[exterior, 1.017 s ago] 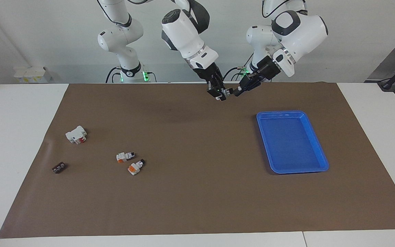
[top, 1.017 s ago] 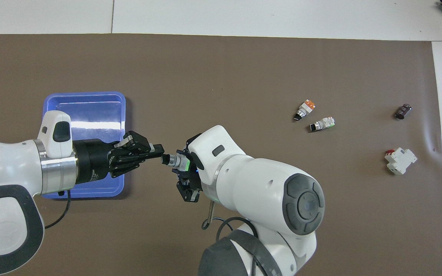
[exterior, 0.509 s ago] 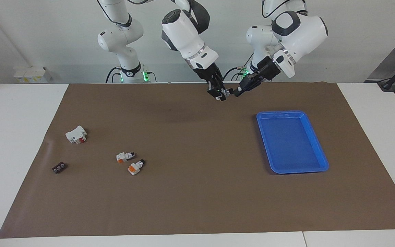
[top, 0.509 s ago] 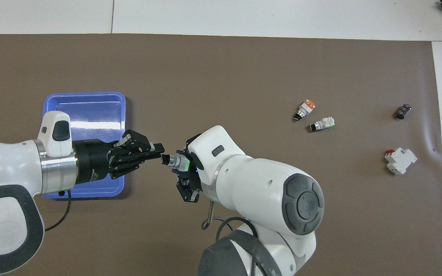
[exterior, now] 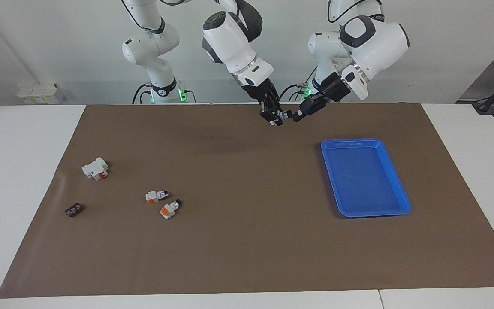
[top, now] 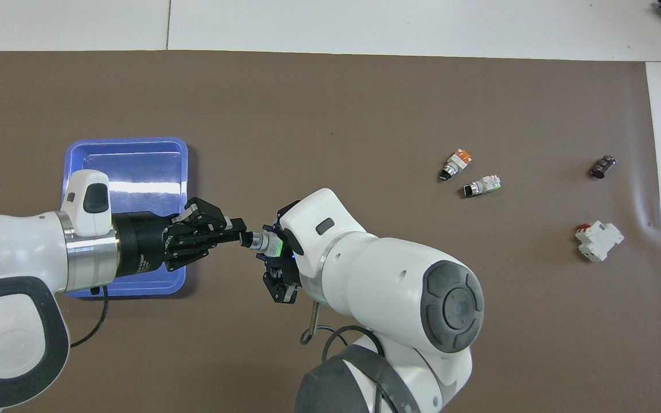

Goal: Turn and place switch with both arms

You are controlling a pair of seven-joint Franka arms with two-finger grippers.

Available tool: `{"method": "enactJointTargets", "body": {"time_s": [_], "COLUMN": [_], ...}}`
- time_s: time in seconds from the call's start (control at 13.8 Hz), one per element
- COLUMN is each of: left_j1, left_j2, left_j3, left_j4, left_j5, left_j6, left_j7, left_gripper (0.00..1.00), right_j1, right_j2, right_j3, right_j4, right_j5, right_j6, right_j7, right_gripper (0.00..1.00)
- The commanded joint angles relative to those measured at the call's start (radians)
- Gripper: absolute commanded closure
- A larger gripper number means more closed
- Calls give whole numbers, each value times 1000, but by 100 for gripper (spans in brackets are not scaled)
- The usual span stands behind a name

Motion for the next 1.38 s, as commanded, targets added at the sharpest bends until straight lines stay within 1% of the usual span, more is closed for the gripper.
{"method": "enactJointTargets", "body": {"time_s": [0.0, 0.51, 0.8, 1.02, 1.24, 1.31], "left_j1": [-1, 1, 7, 9, 7, 7], "left_j2": [-7, -16, -19, -19, -18, -18], "left_j3": [3, 8, 5, 5, 3, 1], "left_j4": [1, 14, 14, 13, 16, 24], "left_j5": [-7, -5, 10, 10, 10, 12], "left_j6": [-49, -143, -165, -160, -160, -159], "left_j7": [-16, -25, -25, -38, -137, -212], "left_gripper": [81, 87, 100, 100, 100, 100], "right_j1": [-3, -3, -3, -3, -3, -3], "right_j2": [5, 5, 5, 4, 4, 4], "right_j3": [6, 6, 12, 12, 12, 12], "right_j4": [12, 12, 13, 12, 12, 13], "right_j5": [7, 6, 6, 6, 6, 6], "right_j6": [7, 7, 8, 8, 8, 8], "right_j7": [16, 16, 16, 16, 16, 16], "right_gripper": [100, 100, 100, 100, 100, 100]}}
